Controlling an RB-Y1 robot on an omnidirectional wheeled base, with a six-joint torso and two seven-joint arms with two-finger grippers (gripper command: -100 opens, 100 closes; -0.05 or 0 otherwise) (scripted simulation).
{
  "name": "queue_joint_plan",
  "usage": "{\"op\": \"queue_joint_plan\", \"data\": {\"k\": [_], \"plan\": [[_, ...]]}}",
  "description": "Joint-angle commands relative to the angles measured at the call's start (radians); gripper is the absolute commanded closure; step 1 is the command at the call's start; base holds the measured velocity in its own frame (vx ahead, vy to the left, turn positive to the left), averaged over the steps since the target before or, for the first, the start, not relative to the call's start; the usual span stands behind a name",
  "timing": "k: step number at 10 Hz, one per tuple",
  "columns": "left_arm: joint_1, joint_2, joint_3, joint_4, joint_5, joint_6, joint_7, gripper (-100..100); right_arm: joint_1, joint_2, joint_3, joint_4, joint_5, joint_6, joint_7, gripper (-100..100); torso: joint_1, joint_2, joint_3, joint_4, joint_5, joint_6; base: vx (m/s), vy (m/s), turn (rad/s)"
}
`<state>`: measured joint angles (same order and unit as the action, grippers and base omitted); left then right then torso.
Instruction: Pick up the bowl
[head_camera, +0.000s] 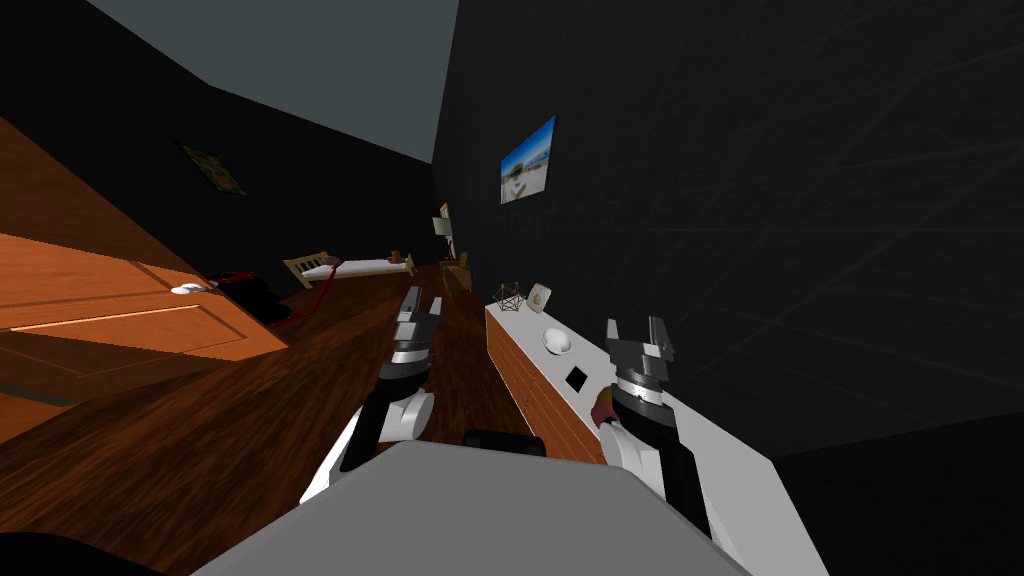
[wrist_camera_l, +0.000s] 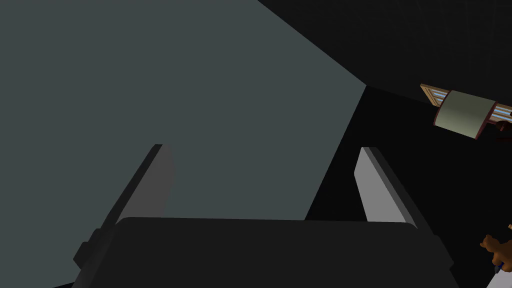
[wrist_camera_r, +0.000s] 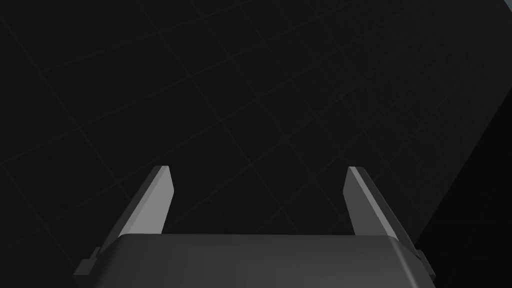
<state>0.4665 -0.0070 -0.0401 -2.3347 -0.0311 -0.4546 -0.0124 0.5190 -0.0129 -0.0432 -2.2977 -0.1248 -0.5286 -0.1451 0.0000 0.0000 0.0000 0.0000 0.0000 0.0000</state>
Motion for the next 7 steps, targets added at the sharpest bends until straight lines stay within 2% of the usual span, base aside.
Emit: {"op": "queue_joint_plan", "data": {"k": [1, 6, 7], "plan": [[0.000, 0.000, 0.000, 0.000, 0.000, 0.000, 0.000, 0, -0.005, -0.049, -0.002, 0.017, 0.001, -0.014, 0.005, -100, 0.000, 0.000, 0.000, 0.000, 0.000, 0.000, -0.010, 0.014, -0.005], [0.000, 0.000, 0.000, 0.000, 0.000, 0.000, 0.000, 0, -0.019, -0.201, 0.001, 0.092, 0.014, -0.053, 0.055, -100, 0.004, 0.001, 0.001, 0.000, 0.001, 0.000, -0.017, 0.058, -0.007], [0.000, 0.000, 0.000, 0.000, 0.000, 0.000, 0.000, 0, -0.019, -0.215, 0.001, 0.092, 0.014, -0.053, 0.055, -100, 0.005, 0.001, 0.000, 0.000, 0.001, 0.000, -0.007, 0.051, -0.005]]}}
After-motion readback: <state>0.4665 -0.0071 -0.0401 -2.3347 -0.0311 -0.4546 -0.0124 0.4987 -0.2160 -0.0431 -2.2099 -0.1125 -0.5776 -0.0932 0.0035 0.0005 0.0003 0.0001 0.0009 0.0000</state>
